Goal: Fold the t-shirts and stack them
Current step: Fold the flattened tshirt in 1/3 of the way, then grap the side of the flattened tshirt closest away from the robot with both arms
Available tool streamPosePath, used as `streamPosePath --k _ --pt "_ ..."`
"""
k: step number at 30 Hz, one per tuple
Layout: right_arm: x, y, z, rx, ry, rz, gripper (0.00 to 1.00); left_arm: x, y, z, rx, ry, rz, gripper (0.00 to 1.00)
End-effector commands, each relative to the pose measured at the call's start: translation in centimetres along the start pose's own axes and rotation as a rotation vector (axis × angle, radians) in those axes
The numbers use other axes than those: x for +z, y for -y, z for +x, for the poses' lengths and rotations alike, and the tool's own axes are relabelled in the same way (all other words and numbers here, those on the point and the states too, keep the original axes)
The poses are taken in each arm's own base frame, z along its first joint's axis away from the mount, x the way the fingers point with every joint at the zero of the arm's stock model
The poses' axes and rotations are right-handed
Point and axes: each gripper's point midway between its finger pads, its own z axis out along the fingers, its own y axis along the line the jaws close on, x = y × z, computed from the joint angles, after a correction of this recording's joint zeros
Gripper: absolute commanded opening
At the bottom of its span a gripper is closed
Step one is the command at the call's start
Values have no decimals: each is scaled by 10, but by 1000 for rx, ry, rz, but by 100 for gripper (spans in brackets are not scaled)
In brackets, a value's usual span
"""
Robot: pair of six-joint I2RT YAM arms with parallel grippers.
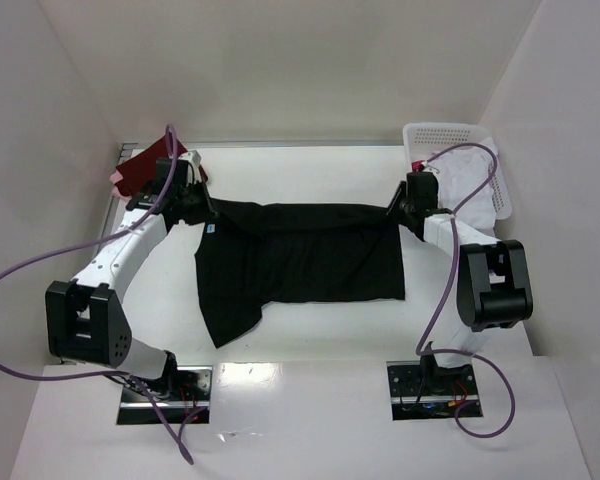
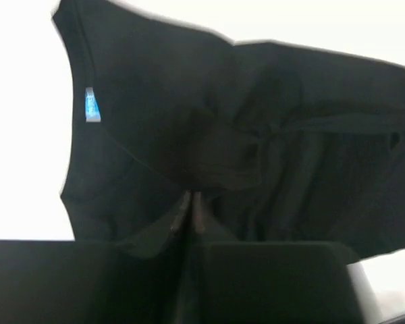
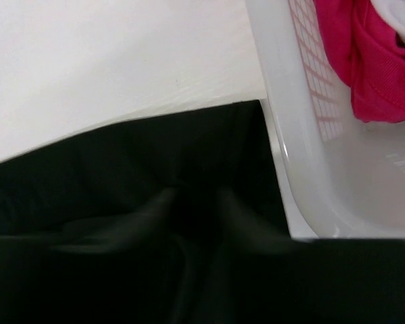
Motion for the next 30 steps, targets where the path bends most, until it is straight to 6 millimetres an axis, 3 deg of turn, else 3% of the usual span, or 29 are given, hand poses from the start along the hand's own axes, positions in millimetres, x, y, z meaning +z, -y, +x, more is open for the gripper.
streamPosePath --k 1,2,5,6,7,10,13,15,20,24,27,30 --pt "-16 -9 -24 -62 66 -25 67 -12 -12 19 -59 -45 -72 50" --pt "-17 -12 -27 -74 70 -38 72 -16 -13 15 -68 -38 -91 68" --pt "-28 -17 -40 -93 104 -55 84 -24 -21 3 -85 9 -163 78" --pt "-36 -22 -50 -103 134 -68 90 -28 -20 -9 -84 41 -170 89" --pt "-39 -23 -54 -102 144 -73 92 -30 -21 -12 -93 49 -183 93" --pt "-52 -35 -68 -101 175 -114 92 -31 -19 -26 -92 99 -184 99" --pt "-62 -44 -69 -106 172 -164 92 -26 -11 -34 -90 112 -150 99" --pt "-65 -43 -59 -97 153 -179 92 -23 -4 -30 -89 90 -101 100" --pt "-79 -26 -32 -119 79 -143 92 -18 4 2 -99 1 -31 100" --pt "-91 -6 -5 -144 12 -90 92 -16 39 50 -79 -150 88 100" --pt "-100 4 5 -103 -7 -53 91 -25 58 92 -58 -249 80 100" --pt "-114 1 10 -41 -15 -89 91 -41 49 112 -84 -257 17 100"
